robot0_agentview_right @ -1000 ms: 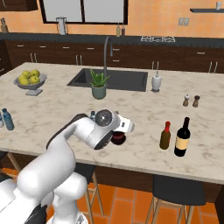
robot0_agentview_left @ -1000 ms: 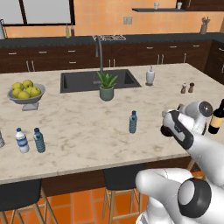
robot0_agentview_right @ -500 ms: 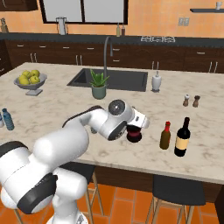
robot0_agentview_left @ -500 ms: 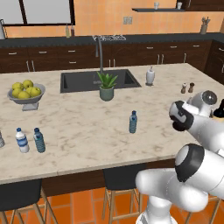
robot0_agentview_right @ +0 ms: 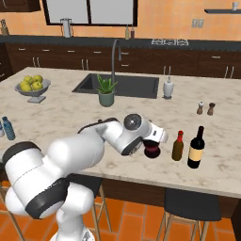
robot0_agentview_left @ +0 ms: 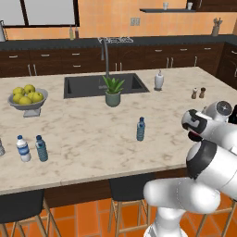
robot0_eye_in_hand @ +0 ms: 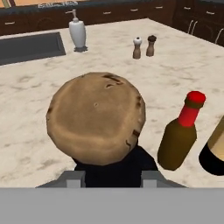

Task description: Move the plastic bottles in the middle to the plastics group, and the glass bottles in the middle to the glass group.

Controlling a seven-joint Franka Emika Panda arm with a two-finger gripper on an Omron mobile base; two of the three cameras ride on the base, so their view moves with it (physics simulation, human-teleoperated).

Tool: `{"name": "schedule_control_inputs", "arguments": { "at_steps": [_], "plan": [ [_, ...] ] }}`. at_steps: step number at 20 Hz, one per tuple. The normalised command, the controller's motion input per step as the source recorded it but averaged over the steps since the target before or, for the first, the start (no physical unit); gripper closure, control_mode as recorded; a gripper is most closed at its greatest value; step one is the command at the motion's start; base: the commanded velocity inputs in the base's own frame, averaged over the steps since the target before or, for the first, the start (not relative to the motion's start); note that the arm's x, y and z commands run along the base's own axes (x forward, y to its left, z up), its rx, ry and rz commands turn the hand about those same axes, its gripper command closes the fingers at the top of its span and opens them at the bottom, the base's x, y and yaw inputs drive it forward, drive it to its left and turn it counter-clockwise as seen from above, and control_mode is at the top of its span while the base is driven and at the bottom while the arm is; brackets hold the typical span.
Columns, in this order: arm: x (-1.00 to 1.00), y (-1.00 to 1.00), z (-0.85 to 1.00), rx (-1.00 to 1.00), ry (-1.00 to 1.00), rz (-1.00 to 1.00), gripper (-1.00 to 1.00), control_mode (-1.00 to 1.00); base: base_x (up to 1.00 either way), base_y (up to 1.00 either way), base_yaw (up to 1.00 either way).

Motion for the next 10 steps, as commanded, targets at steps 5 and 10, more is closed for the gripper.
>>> {"name": "schedule_control_inputs", "arguments": {
  "at_steps": [5,10],
  "plan": [
    [0.42,-0.30,0.00,-0.04,0.00,0.00,1.00,-1.00,0.00,0.00,0.00],
    [0.24,-0.16,0.00,0.02,0.00,0.00,1.00,-1.00,0.00,0.00,0.00]
  ]
}}
